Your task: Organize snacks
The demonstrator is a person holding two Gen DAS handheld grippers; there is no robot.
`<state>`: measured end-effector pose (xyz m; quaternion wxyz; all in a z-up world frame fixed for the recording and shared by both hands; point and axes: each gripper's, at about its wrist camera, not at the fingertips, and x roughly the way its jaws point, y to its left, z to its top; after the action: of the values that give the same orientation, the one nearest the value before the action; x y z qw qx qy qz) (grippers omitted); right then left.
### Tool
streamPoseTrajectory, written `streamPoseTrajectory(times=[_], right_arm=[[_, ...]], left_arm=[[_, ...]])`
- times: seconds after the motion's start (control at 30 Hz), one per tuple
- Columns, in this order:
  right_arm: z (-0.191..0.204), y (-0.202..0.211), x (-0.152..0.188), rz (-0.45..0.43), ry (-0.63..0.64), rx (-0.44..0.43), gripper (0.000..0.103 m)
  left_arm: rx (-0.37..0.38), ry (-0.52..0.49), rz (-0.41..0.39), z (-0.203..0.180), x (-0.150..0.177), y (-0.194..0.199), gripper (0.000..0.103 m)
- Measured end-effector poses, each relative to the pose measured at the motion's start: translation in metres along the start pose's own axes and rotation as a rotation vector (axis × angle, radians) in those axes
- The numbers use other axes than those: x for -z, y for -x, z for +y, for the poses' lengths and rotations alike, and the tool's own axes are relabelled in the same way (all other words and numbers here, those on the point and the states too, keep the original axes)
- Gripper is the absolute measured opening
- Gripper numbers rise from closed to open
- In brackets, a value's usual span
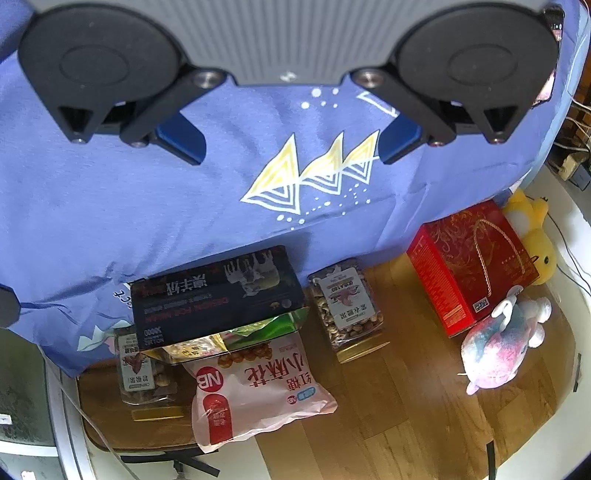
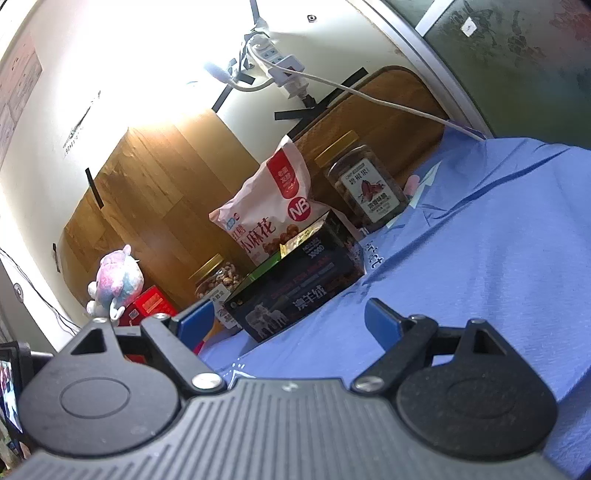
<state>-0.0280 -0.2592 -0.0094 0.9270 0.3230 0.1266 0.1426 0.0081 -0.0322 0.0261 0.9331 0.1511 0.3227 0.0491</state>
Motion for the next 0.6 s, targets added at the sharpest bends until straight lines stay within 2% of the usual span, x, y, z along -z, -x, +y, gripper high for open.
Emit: streamPoseTrajectory(times=[0.6], right_arm=[[-0.017, 0.007, -0.005, -0.018, -0.047, 0.008, 0.091]], left_arm=[[-0.003, -0.058, 0.004, -0.025, -0.003, 0.001, 0.103]])
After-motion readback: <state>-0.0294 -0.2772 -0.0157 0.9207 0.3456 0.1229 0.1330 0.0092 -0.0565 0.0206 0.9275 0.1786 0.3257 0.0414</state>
